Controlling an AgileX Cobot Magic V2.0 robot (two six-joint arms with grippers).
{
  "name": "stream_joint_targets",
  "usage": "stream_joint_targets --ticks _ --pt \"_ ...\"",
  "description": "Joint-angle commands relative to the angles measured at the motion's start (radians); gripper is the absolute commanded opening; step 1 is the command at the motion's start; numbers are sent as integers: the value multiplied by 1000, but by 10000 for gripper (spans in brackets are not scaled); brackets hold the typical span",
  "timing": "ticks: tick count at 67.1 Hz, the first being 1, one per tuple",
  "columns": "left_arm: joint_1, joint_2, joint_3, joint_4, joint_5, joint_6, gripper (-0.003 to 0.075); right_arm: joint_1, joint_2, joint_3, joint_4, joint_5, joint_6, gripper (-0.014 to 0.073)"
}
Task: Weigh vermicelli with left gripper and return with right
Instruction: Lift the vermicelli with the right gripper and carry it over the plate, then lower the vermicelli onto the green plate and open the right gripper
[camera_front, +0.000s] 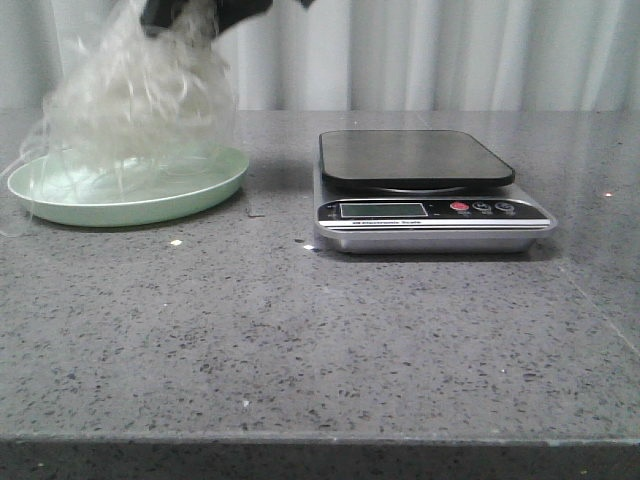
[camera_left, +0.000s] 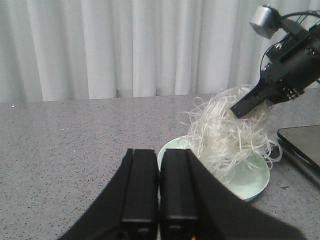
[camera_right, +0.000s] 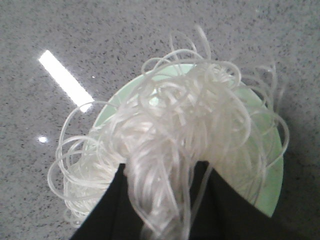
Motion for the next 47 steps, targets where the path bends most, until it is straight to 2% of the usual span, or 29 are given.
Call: stream_joint_targets --ticks 1,31,37,47 --pt "3 13 -24 3 -79 -9 136 -1 -30 -39 39 -73 -7 153" --pt "3 13 -24 3 -79 -9 136 -1 15 -39 43 -63 -7 160" --pt "3 13 -24 3 -79 -9 136 -1 15 -39 43 -55 -7 223" --pt "3 13 -24 3 -79 -9 136 -1 12 -40 47 -31 -7 421"
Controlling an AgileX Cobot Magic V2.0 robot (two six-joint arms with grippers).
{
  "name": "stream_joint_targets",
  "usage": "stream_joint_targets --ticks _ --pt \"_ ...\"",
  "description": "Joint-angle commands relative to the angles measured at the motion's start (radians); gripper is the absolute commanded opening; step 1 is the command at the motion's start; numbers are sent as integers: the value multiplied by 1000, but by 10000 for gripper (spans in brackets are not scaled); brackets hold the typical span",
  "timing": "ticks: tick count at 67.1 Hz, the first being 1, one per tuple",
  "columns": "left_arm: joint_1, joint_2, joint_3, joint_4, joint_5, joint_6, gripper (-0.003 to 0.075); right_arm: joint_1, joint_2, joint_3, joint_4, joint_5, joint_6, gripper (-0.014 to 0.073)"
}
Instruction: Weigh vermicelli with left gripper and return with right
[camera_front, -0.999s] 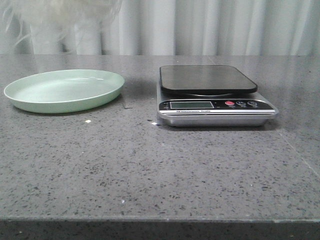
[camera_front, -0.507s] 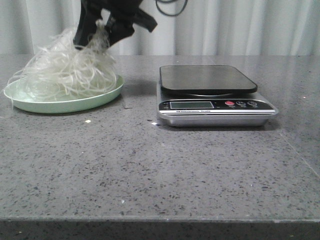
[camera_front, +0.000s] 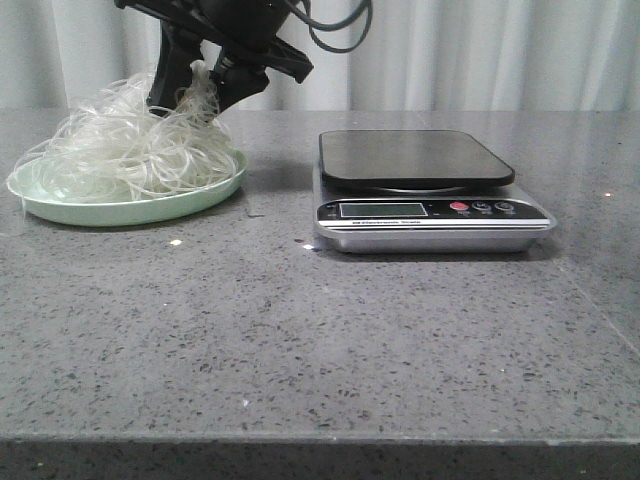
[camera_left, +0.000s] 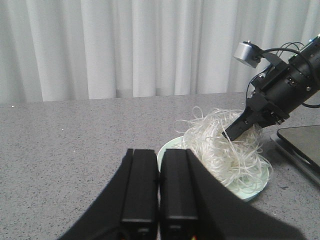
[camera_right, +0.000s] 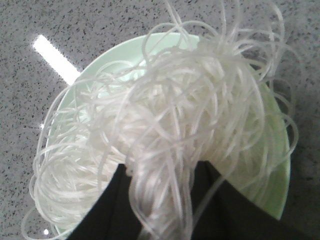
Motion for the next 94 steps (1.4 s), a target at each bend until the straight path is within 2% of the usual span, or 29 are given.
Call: stream_joint_targets --ticks 1,11,32,49,56,65,75,94 --pt "3 13 -24 3 -79 -9 137 -1 -69 -41 42 -19 -7 445" --pt "3 13 -24 3 -79 -9 136 -2 -82 -43 42 5 -7 553" --pt "3 13 -24 1 -79 -9 136 -23 -168 -43 38 59 -7 549" --pt "3 13 -24 -14 -79 -9 136 -106 -291 -43 -44 121 -7 544" --pt "3 13 -24 -14 -79 -9 137 -162 -352 -43 -109 155 -7 451" --pt "3 13 -24 -14 -79 -9 136 -247 -429 -43 -223 214 -7 252" --pt "3 13 -24 -14 -79 -9 137 -327 -490 -43 -301 263 -7 148" --pt "3 13 -24 -14 -79 -9 137 -423 -601 6 -408 248 34 153"
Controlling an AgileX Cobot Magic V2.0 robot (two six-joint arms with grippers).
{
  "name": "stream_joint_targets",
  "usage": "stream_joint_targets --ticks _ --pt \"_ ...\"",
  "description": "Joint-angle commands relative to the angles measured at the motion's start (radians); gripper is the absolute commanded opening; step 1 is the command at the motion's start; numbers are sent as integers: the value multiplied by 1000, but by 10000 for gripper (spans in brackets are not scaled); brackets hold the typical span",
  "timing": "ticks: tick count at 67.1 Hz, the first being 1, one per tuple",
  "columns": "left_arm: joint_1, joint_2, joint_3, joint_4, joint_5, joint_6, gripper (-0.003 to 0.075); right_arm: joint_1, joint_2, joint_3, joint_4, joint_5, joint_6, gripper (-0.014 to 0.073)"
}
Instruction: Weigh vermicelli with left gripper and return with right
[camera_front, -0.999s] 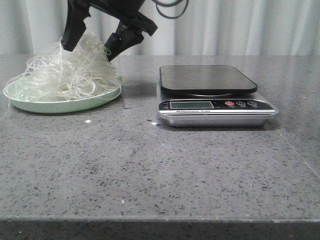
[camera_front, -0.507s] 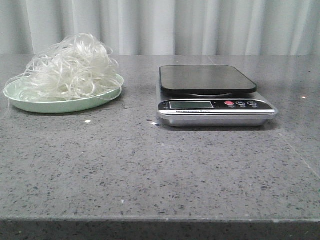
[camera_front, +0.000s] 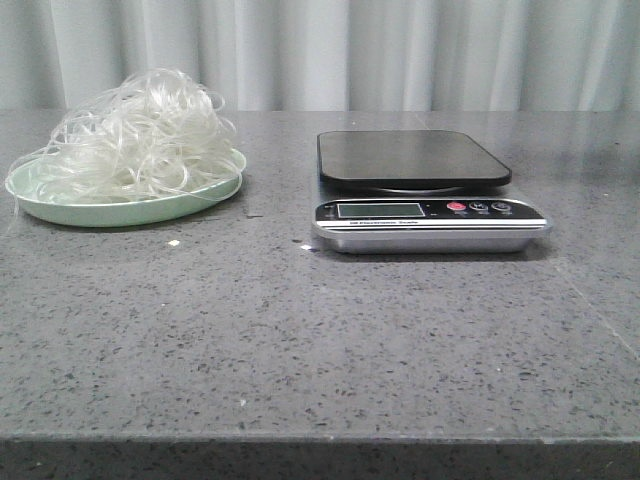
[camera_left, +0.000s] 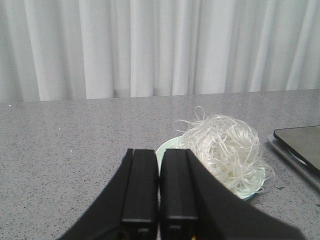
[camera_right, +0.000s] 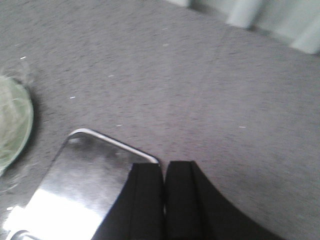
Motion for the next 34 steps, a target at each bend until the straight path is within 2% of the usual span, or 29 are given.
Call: stream_joint_targets --ticks 1,8,34 --pt "3 13 -24 -7 -79 -9 136 -30 -99 23 -40 -77 24 153" --pt "3 13 -24 -7 -79 -9 136 -32 -156 109 -70 -148 45 153" --pt "3 13 -24 -7 -79 -9 136 -32 -516 747 -81 -602 52 153"
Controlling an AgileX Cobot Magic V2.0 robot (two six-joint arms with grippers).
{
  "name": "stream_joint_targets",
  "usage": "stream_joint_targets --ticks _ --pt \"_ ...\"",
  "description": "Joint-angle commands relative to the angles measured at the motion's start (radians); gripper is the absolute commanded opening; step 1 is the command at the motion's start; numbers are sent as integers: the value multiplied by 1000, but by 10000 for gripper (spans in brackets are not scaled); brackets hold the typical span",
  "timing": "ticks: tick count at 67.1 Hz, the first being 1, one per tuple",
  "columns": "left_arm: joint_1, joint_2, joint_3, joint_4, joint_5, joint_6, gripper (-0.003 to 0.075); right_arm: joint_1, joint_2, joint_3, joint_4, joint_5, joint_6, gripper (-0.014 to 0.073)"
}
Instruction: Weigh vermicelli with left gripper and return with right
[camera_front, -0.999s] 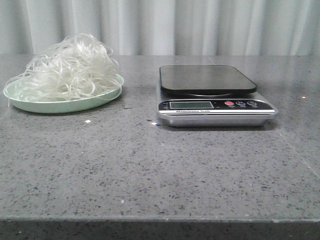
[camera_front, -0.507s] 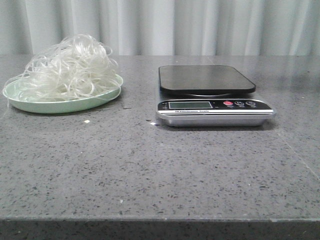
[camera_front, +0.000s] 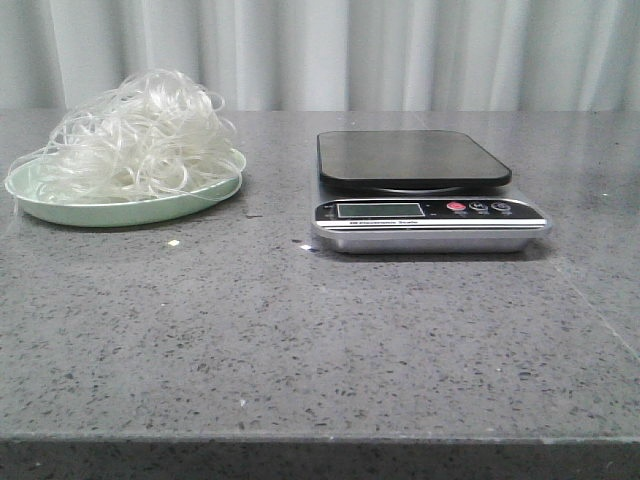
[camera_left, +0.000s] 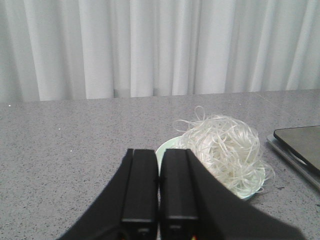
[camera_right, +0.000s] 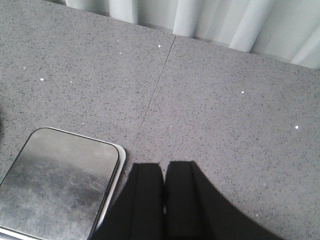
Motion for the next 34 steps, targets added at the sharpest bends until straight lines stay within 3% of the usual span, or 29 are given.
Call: stream_joint_targets --ticks 1,34 --pt "3 13 -24 -7 -79 -9 137 -5 -121 122 -11 -198 1 153" --pt "3 13 -24 -7 -79 -9 137 -5 -524 791 -11 -716 1 153"
